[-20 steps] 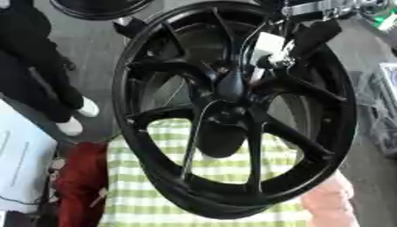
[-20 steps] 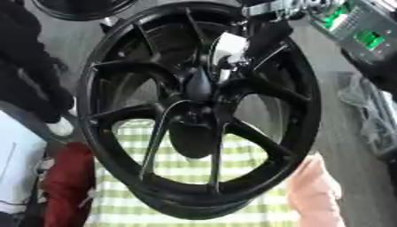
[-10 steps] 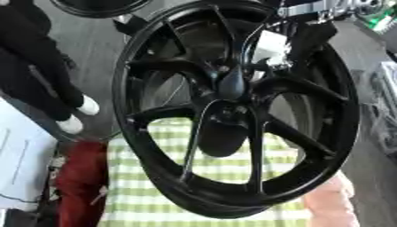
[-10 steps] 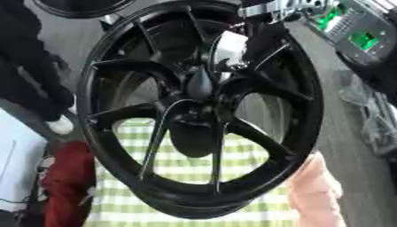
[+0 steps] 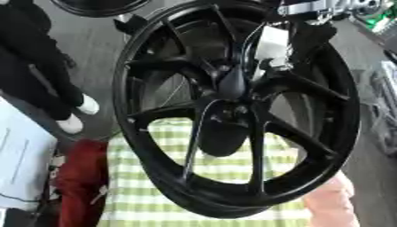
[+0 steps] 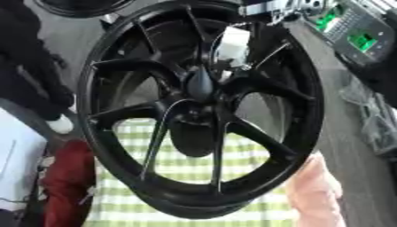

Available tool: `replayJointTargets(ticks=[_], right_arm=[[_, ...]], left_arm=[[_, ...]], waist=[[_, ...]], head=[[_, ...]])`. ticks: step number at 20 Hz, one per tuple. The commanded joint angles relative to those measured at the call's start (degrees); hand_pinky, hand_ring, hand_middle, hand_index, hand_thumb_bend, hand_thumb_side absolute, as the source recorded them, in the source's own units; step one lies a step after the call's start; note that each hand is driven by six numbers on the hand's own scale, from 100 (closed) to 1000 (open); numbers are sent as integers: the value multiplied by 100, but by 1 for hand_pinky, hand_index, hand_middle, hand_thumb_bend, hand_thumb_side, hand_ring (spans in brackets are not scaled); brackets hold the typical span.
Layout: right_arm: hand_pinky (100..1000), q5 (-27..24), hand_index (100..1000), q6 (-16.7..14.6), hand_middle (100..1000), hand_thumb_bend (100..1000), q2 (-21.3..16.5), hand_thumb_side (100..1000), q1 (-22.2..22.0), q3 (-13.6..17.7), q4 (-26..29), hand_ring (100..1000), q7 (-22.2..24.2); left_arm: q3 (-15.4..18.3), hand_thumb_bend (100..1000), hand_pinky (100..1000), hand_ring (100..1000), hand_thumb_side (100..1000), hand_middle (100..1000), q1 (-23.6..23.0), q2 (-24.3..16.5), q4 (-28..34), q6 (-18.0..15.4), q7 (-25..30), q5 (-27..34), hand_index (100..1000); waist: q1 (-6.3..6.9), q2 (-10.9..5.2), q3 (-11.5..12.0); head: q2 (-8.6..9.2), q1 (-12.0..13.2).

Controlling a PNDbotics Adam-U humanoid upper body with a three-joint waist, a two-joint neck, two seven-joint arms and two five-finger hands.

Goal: Pull the pin out of the wheel hub.

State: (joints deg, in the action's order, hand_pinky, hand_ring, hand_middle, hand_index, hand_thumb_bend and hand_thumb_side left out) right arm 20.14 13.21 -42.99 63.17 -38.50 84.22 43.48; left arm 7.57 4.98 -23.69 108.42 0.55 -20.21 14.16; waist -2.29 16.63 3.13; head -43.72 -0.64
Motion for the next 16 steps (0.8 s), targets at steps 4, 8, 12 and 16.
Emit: replayJointTargets(ticks=[4, 8, 12, 16], right_arm=[[678, -207, 620, 245, 396, 135, -99, 315, 124, 135, 32, 569, -230], [668, -312, 611, 325, 388, 100, -106, 307, 158, 131, 106, 558, -295], [662, -357, 592, 345, 368, 100, -147, 301, 194, 138, 178, 547, -345], [660, -385, 581, 336, 357, 100, -206, 299, 222, 147, 227, 540, -389]], left_arm=[[33, 382, 795, 732, 617, 808, 16, -119, 74, 10, 7, -3, 735], [33, 381, 796, 732, 618, 808, 9, -120, 71, 11, 8, -5, 735], [39, 380, 796, 732, 618, 808, 0, -126, 67, 10, 4, 1, 734], [42, 380, 797, 732, 618, 809, -9, -130, 63, 9, 4, 6, 734]], waist=[[20, -94, -15], [20, -95, -18], [16, -103, -24], [11, -119, -34]], head=[[32, -31], [18, -24], [14, -12], [10, -5]])
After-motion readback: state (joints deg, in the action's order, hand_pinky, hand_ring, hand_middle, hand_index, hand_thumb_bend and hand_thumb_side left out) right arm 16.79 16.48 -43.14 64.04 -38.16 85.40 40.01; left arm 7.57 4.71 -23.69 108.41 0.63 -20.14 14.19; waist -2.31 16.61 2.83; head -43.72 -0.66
